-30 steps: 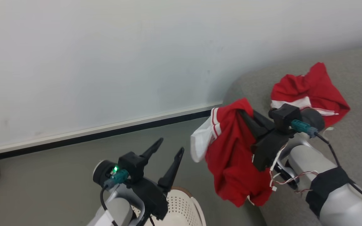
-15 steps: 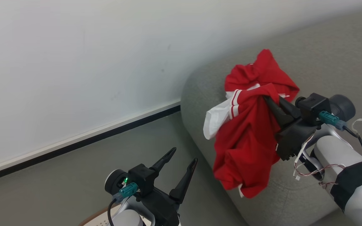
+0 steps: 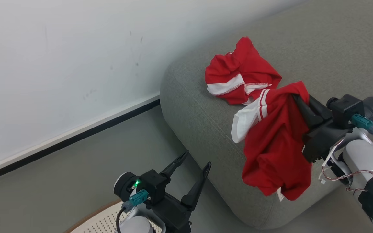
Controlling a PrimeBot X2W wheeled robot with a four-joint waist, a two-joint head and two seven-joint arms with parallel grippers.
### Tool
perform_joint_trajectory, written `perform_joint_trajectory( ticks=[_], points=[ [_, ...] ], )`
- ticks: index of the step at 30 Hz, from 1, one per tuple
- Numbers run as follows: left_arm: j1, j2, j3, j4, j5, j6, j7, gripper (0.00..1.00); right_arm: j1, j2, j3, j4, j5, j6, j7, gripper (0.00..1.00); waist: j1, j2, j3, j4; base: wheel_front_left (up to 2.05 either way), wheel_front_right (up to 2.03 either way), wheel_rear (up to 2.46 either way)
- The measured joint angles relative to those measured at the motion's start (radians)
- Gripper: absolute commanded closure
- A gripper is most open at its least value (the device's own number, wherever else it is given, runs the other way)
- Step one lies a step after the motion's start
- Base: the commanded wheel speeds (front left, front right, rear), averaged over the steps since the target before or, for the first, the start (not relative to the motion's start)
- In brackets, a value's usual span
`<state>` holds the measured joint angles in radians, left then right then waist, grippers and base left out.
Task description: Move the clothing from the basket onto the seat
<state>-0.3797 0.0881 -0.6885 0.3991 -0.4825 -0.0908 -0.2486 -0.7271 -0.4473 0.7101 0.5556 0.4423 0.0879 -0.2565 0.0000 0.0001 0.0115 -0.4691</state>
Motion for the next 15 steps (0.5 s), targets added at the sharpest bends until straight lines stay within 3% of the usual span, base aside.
perform_joint_trajectory(
  ticks=[7,15],
  points=[
    [-0.002,0.000,-0.003,-0.035,0.011,0.012,0.000,0.00,-0.028,-0.022,-0.030,0.003,0.012,0.000,0.000,1.00,0.0000,0.0000,0.034,0.015,0.00,0.00,0.00],
    [-0.033,0.019,0.001,-0.118,0.048,0.030,0.001,0.00,-0.256,-0.056,-0.097,0.044,0.017,0.002,0.004,1.00,0.0001,0.0000,0.113,0.051,0.00,0.00,0.00]
  ],
)
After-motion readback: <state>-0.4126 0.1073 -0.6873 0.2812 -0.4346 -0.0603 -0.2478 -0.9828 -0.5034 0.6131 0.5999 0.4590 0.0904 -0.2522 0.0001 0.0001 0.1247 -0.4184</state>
